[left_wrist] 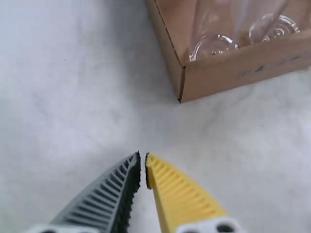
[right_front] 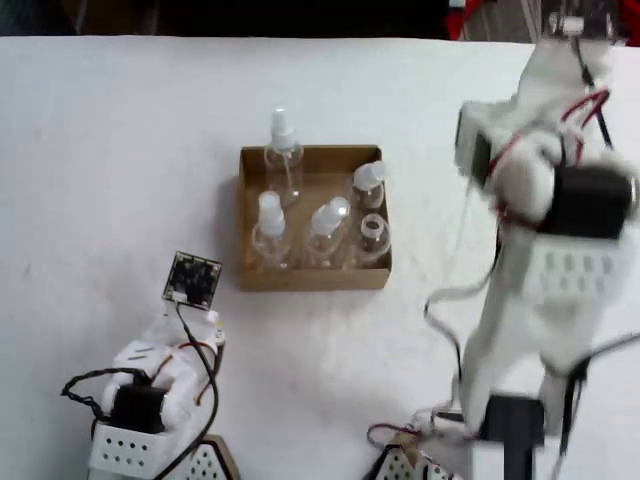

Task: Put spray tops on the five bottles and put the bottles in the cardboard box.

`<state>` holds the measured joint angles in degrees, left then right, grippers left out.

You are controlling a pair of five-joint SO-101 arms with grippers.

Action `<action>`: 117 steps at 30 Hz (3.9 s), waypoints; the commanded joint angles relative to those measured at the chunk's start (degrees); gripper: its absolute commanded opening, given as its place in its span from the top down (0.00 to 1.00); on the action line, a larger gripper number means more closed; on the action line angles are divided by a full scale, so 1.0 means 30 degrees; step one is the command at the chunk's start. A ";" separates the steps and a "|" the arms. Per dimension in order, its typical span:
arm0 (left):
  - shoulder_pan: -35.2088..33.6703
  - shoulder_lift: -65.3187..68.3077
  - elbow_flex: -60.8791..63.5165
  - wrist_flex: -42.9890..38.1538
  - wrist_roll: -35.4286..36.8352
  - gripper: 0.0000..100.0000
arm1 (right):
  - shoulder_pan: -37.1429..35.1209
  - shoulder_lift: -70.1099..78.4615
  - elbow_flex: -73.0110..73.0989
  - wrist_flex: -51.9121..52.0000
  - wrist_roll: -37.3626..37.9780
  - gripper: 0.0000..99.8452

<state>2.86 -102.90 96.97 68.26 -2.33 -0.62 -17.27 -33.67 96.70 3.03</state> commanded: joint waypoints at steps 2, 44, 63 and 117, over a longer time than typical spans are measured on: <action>-0.0103 -0.0132 0.0029 0.0147 -0.0205 0.98 | -0.0894 -0.3062 0.2110 -0.2418 0.0352 0.98; -0.0044 -0.0132 0.0029 0.0117 -0.0234 0.98 | -0.4762 -1.4198 2.3238 -2.3165 0.1524 0.98; -0.0044 -0.0132 0.0029 0.0117 -0.0234 0.98 | -0.4733 -1.4256 2.4293 -2.4864 0.1670 0.98; -0.0044 -0.0132 0.0029 0.0117 -0.0234 0.98 | -0.6667 -2.8498 4.3516 -3.0227 0.1612 0.98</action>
<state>2.86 -102.90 96.97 68.26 -2.33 -20.66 -102.20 96.35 7.47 7.25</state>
